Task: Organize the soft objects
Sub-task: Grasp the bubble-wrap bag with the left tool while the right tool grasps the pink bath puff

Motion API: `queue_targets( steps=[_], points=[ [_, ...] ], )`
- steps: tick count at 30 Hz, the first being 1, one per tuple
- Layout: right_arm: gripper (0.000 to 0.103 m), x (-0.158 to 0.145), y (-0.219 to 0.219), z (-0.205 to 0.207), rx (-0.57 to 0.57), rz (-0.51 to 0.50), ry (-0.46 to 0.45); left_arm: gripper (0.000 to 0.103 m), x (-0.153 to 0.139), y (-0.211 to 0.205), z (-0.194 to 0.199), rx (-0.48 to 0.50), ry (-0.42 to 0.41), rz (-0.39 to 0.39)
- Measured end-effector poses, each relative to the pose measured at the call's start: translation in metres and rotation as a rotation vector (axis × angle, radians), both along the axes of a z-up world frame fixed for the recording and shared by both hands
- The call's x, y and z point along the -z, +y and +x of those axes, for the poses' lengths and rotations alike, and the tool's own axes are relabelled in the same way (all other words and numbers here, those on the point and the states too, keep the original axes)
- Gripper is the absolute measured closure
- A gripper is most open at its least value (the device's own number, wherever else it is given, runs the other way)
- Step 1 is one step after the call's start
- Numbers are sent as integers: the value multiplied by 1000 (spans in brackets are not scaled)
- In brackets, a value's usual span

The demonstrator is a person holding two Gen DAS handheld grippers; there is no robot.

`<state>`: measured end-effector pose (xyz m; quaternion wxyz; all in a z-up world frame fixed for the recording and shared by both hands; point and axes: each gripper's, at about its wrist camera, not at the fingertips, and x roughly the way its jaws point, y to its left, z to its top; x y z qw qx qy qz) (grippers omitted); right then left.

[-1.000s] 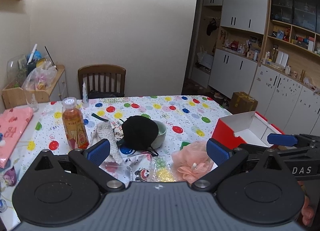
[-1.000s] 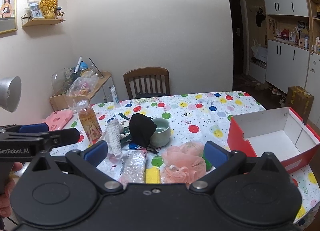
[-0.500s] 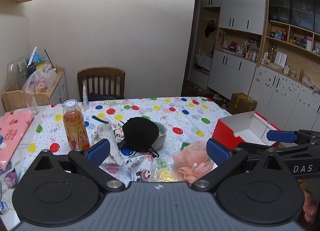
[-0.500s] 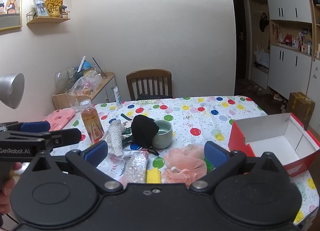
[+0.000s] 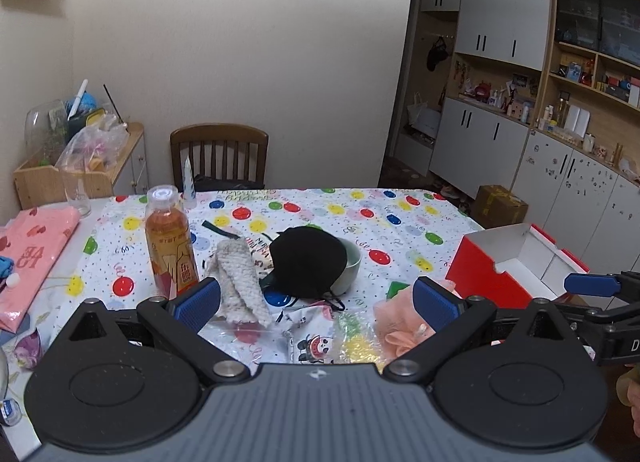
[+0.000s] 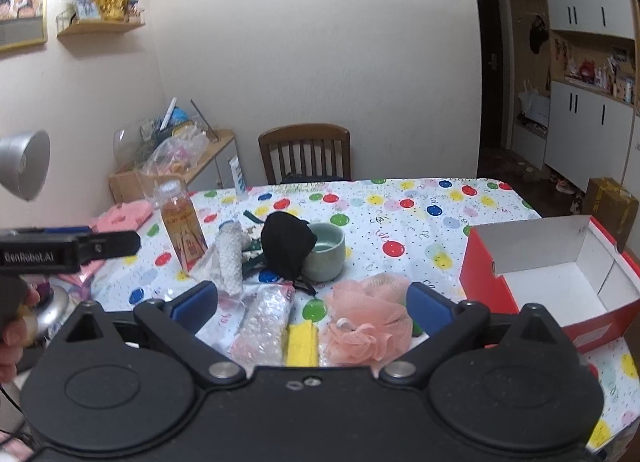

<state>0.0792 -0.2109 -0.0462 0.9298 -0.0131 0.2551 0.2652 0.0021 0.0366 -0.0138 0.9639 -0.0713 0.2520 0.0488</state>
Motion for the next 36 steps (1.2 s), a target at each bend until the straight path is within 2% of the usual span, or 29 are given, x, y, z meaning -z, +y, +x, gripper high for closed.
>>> queue_targets(
  steps=[4, 10, 19, 26, 32, 36],
  points=[
    [4, 11, -1, 14, 10, -55, -11, 0, 8, 4, 10, 10, 7, 10],
    [5, 38, 2, 52, 22, -133, 19, 0, 25, 0, 39, 75, 31, 6],
    [6, 74, 22, 109, -4, -175, 94, 1, 85, -24, 81, 160, 182, -25],
    [5, 101, 42, 134, -25, -218, 134, 1, 131, -44, 91, 205, 310, 3],
    [5, 130, 53, 150, -27, -271, 193, 4, 158, -49, 94, 224, 396, -9],
    [8, 146, 56, 155, -7, -305, 222, 17, 172, -53, 96, 225, 440, 15]
  ],
)
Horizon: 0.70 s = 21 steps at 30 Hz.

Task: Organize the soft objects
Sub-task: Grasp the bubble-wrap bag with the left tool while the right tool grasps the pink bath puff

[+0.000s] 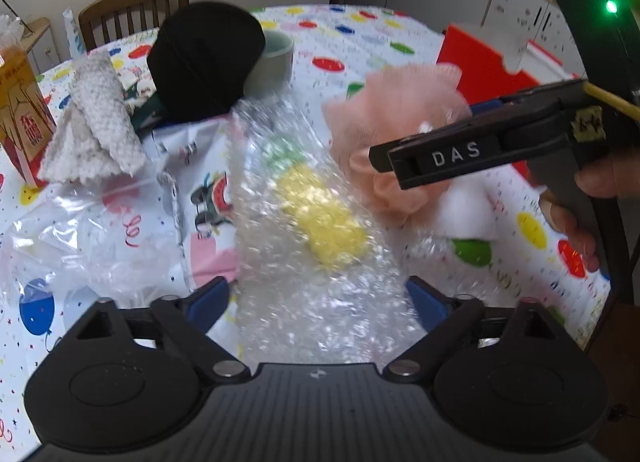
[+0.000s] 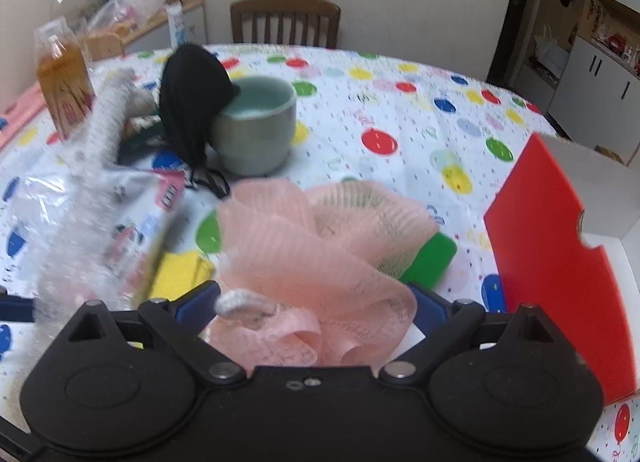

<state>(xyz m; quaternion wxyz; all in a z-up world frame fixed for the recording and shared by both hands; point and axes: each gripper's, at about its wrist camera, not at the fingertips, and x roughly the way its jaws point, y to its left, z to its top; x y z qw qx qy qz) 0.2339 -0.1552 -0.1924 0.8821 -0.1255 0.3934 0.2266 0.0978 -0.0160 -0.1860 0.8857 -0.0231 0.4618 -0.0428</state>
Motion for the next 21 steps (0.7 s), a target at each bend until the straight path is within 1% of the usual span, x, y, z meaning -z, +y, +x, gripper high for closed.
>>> queue_targets(
  steps=[1, 3, 4, 6, 7, 9, 10, 12, 13, 14, 16, 17, 19, 21],
  points=[
    [13, 2, 0, 1, 4, 2, 8, 18, 2, 0, 0, -2, 10, 4],
    [16, 5, -2, 2, 13, 8, 22, 29, 5, -1, 0, -3, 19, 6],
    [18, 5, -2, 2, 17, 11, 23, 32, 6, -2, -1, -2, 23, 10],
    [23, 5, -2, 0, 21, 19, 19, 48, 7, -4, -2, -1, 27, 29],
    [27, 4, -2, 0, 20, 22, 17, 51, 7, -4, -3, -1, 27, 32],
    [32, 2, -3, -2, 18, 35, 10, 64, 7, -2, -4, -8, 20, 26],
    [38, 0, -3, -3, 18, 44, 8, 67, 6, -1, -5, -13, 15, 24],
    [47, -2, -3, -5, 15, 59, 9, 76, 4, 0, -6, -23, 4, 24],
    [50, -3, -3, -6, 14, 62, 6, 80, 3, 1, -7, -26, -2, 25],
    [52, -3, -3, -7, 16, 65, 0, 89, 2, 0, -7, -26, -10, 27],
    [59, -6, -4, -9, 19, 81, 0, 91, -1, -1, -8, -24, -25, 36],
    [61, -8, -5, -10, 21, 90, 1, 94, -3, -1, -9, -22, -36, 40],
    [65, -13, -7, -13, 16, 111, -6, 95, -8, -2, -11, -15, -61, 36],
    [67, -19, -9, -17, 14, 126, -18, 97, -14, -2, -12, -6, -83, 22]
  ],
)
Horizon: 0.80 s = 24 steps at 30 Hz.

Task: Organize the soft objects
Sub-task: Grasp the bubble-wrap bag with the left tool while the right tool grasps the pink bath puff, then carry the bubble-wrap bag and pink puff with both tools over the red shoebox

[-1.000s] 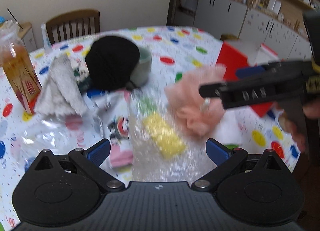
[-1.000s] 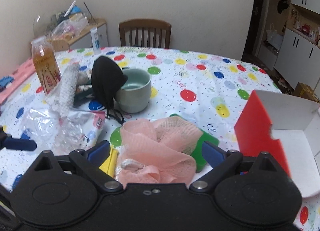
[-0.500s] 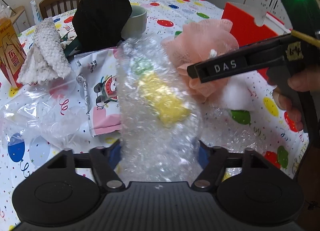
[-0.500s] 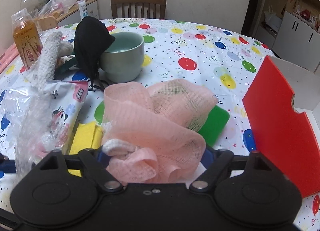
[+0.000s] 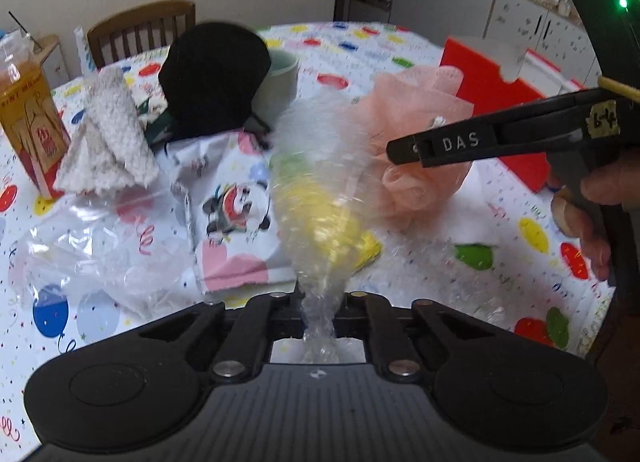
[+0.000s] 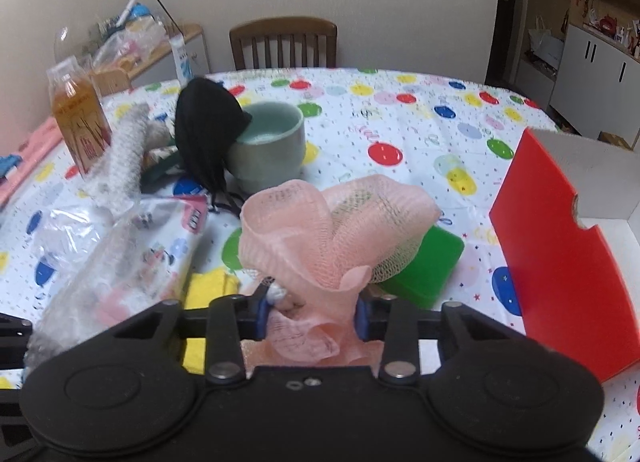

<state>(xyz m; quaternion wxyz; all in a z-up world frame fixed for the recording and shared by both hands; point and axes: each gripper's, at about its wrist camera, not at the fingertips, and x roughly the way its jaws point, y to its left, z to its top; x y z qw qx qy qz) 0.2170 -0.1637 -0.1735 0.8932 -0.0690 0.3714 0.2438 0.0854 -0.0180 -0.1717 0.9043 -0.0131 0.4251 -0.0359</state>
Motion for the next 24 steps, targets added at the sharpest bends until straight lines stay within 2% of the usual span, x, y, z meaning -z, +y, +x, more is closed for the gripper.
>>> queue_targets(
  steps=[6, 12, 19, 24],
  points=[
    [69, -18, -15, -12, 13, 51, -20, 99, -14, -4, -2, 18, -39, -5],
    [71, -35, -44, -29, 39, 80, -29, 99, -29, 0, -3, 8, -54, -43],
    [71, -55, -79, -44, 83, 134, -21, 99, -57, 3, -2, 7, -98, -103],
    [71, -68, -99, -55, 114, 146, -39, 99, -77, 0, -1, 27, -126, -118]
  ],
)
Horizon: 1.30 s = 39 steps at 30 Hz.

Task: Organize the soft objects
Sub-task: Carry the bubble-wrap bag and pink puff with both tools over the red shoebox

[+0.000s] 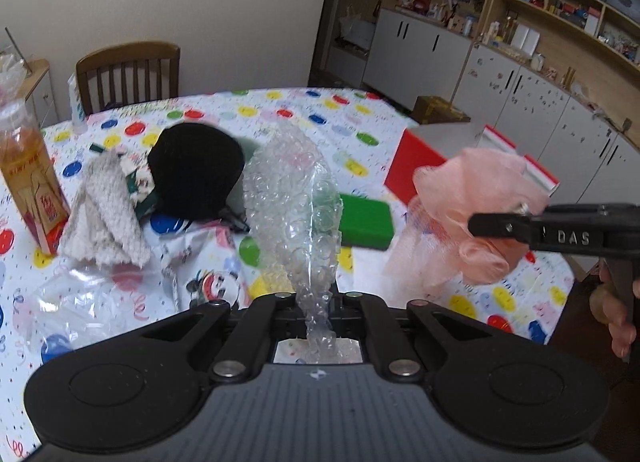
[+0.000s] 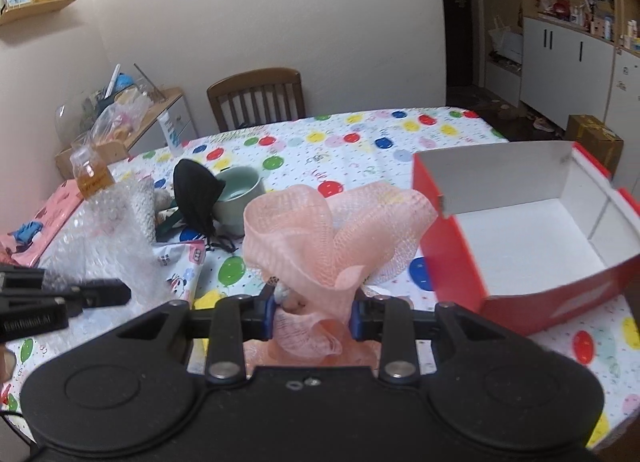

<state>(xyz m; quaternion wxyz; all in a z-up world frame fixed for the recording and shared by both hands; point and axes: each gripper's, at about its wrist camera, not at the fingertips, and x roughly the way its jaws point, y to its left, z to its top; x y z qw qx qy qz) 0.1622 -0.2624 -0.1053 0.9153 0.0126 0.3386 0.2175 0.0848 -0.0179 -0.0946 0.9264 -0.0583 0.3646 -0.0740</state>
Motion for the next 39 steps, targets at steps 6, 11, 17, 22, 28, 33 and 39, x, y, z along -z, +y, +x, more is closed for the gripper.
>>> queue_targets(
  steps=[6, 11, 17, 22, 28, 33, 39],
  points=[
    [71, -20, -29, -7, 44, 26, -17, 99, -29, -4, 2, 41, -49, -27],
    [71, -36, -54, -3, 75, 26, -31, 99, -53, -12, 11, 75, -80, -52],
    [71, -51, -81, 7, 122, 8, -62, 99, -73, -38, 31, 141, -127, -41],
    [71, -53, -102, 19, 165, 5, -69, 99, -86, -63, 51, 187, -160, -40],
    [71, -52, -124, 34, 205, -4, -76, 99, -98, -100, 78, 249, -192, -38],
    [70, -45, -145, 49, 248, 5, -65, 99, -107, -132, 105, 303, -216, -40],
    [70, -38, -166, 70, 283, -16, -68, 99, -115, -168, 136, 330, -249, -17]
  ],
)
